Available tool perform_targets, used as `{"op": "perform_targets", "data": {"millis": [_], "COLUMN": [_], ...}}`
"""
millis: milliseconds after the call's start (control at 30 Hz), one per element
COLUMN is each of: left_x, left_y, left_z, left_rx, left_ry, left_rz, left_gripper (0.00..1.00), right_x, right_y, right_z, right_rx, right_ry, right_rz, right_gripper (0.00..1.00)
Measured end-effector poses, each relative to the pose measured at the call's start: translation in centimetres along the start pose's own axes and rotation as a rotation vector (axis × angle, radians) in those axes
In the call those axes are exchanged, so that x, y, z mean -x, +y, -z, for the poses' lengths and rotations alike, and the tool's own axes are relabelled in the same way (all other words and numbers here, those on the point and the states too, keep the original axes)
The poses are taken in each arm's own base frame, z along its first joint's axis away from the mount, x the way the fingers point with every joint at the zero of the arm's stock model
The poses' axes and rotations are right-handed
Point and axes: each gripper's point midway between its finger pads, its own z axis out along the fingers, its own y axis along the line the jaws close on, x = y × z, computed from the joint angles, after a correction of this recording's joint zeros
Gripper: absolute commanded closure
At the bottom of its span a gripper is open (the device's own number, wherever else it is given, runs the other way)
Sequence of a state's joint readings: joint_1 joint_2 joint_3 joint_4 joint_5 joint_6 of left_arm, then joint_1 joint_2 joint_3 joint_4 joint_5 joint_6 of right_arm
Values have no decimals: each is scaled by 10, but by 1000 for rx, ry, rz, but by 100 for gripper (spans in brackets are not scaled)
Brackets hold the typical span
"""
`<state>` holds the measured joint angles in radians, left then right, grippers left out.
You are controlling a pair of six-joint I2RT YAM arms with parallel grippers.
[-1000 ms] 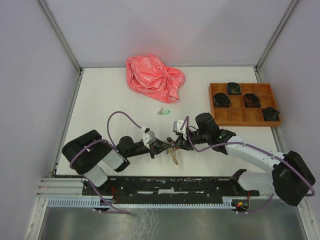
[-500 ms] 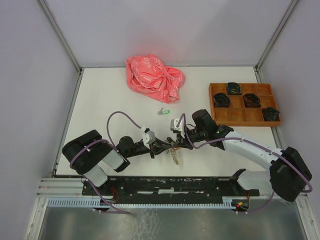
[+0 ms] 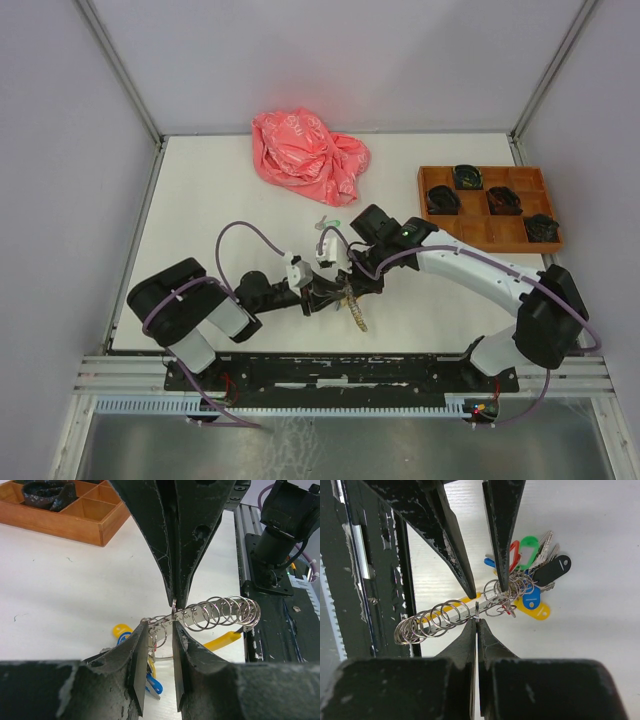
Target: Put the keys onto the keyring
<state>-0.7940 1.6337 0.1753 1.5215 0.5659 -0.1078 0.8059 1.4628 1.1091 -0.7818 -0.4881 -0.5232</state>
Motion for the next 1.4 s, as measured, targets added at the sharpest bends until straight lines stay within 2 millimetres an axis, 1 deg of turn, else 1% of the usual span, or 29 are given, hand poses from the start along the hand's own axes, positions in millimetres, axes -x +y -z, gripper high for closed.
{"op": "perform_targets", "data": {"millis": [367, 667, 867, 933, 1000, 1100, 1167, 1267, 1333, 1400], "left_x": [-5, -4, -1, 0, -1, -2, -2, -3, -3, -3], "left_y": [-2, -8, -13, -14, -14, -13, -13, -12, -11, -10], "left_z": [-7, -7, -10, -12, -13, -13, -13, -13, -13, -14], "left_rx": [-40, -74, -103, -109, -111, -109, -109, -106, -99, -88], "left_ry": [13, 13, 7, 4, 4, 7, 6, 7, 7, 6], "left_rz": [6, 15, 19, 20, 23, 25, 24, 25, 25, 26], "left_gripper": [67, 67, 71, 74, 78, 88, 96, 97, 97, 97], "right_x": [-3, -3, -2, -2, -2, -2, -3, -3, -3, -4], "right_y": [3, 2, 2, 1, 2, 2, 3, 3, 2, 1], "right_z": [-1, -1, -1, -2, -3, -3, -3, -3, -3, -3], "right_rx": [31, 30, 29, 29, 31, 34, 34, 33, 30, 21], "right_ry": [97, 101, 99, 99, 99, 100, 101, 102, 100, 88], "right_rz": [1, 4, 4, 4, 2, -7, -15, -22, -21, -19], "right_gripper": [99, 99, 99, 99, 99, 99, 97, 92, 88, 81]}}
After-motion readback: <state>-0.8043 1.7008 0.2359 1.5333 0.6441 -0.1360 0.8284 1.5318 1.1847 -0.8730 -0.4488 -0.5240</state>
